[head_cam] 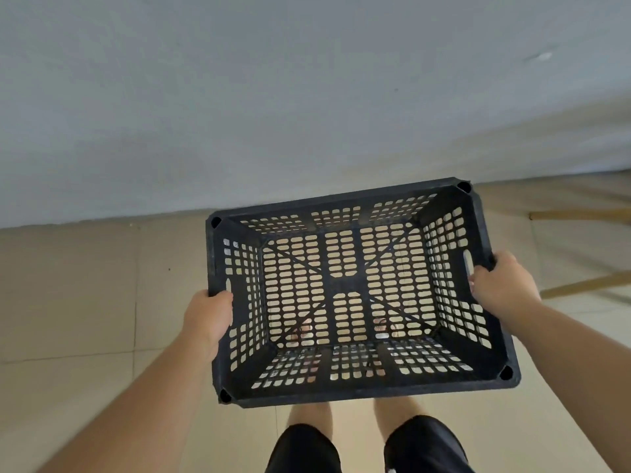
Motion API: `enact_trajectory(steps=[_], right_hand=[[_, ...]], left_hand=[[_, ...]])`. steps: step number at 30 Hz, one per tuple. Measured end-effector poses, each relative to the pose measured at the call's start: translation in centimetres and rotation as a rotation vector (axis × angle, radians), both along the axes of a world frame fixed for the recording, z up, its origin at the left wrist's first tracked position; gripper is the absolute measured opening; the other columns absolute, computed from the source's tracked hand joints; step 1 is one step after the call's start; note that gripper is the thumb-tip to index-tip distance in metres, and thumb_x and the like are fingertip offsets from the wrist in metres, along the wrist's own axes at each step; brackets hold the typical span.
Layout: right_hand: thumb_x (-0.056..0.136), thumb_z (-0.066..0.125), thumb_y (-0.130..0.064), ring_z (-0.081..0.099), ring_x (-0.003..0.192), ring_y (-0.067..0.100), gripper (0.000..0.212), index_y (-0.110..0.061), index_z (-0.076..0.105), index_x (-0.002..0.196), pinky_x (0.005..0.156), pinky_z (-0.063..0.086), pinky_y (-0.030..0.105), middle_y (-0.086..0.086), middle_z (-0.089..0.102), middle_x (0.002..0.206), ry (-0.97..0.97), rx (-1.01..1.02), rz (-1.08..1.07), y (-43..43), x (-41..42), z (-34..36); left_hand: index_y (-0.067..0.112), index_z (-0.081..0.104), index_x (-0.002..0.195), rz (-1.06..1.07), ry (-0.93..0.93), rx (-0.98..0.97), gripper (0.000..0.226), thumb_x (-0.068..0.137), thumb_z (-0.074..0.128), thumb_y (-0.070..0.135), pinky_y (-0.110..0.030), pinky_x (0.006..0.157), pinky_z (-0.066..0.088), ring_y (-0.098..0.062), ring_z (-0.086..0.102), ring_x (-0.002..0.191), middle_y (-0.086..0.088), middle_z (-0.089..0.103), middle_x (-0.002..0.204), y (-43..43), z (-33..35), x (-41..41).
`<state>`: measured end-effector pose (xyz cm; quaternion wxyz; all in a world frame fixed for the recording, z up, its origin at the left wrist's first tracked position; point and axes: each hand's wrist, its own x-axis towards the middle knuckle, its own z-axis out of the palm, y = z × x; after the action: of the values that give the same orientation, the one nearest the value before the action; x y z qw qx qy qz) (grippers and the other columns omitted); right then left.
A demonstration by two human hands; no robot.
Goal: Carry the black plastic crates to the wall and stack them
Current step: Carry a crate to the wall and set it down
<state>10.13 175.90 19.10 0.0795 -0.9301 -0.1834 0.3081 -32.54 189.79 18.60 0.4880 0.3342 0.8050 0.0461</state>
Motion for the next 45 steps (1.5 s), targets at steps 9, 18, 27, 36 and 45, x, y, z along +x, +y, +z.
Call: enact_trajectory(steps=[9,18,27,36,45], right_hand=[[0.101,0.050,-0.024,0.058,0.064,0.023,0.020,-0.008,0.061,0.106,0.049,0.043,0.028,0.006,0.061,0.076,-0.067,-0.136,0.152,2.8,0.9,-15.4],[0.102,0.051,-0.024,0.060,0.063,0.025,0.021,-0.007,0.062,0.103,0.048,0.048,0.029,0.007,0.062,0.075,-0.009,-0.147,0.137,6.8,2.3,-27.2],[0.099,0.046,-0.018,0.062,0.067,0.030,0.023,-0.006,0.065,0.101,0.064,0.057,0.040,0.009,0.062,0.077,0.035,-0.112,0.103,11.8,3.7,-34.2],[0.095,0.049,-0.019,0.065,0.070,0.025,0.015,-0.017,0.063,0.101,0.063,0.058,0.038,0.005,0.066,0.082,0.114,0.005,-0.026,14.2,4.2,-37.4],[0.091,0.056,-0.021,0.065,0.093,0.033,0.040,-0.014,0.050,0.130,0.075,0.058,0.044,0.011,0.065,0.113,0.178,-0.022,-0.060,14.6,3.5,-37.9]], left_hand=[[0.011,0.069,0.106,0.003,-0.024,-0.062,0.029,0.095,0.054,0.033,-0.055,0.086,0.058,-0.036,0.074,0.087,-0.012,0.078,0.093,4.1,-15.0,0.3],[0.012,0.073,0.105,-0.021,-0.010,-0.055,0.028,0.097,0.055,0.031,-0.038,0.067,0.055,-0.031,0.075,0.080,-0.007,0.079,0.089,8.4,-26.8,2.3],[0.011,0.071,0.114,0.022,-0.014,-0.055,0.028,0.098,0.057,0.029,-0.050,0.090,0.056,-0.032,0.073,0.092,-0.009,0.077,0.103,11.2,-33.8,4.3],[0.014,0.067,0.120,0.039,-0.017,-0.030,0.031,0.097,0.058,0.034,-0.044,0.084,0.056,-0.029,0.072,0.095,-0.006,0.075,0.106,14.7,-36.5,6.4],[0.019,0.052,0.133,-0.009,0.004,-0.037,0.045,0.091,0.063,0.031,-0.048,0.082,0.056,-0.028,0.069,0.099,-0.004,0.069,0.116,14.6,-37.2,6.9]])
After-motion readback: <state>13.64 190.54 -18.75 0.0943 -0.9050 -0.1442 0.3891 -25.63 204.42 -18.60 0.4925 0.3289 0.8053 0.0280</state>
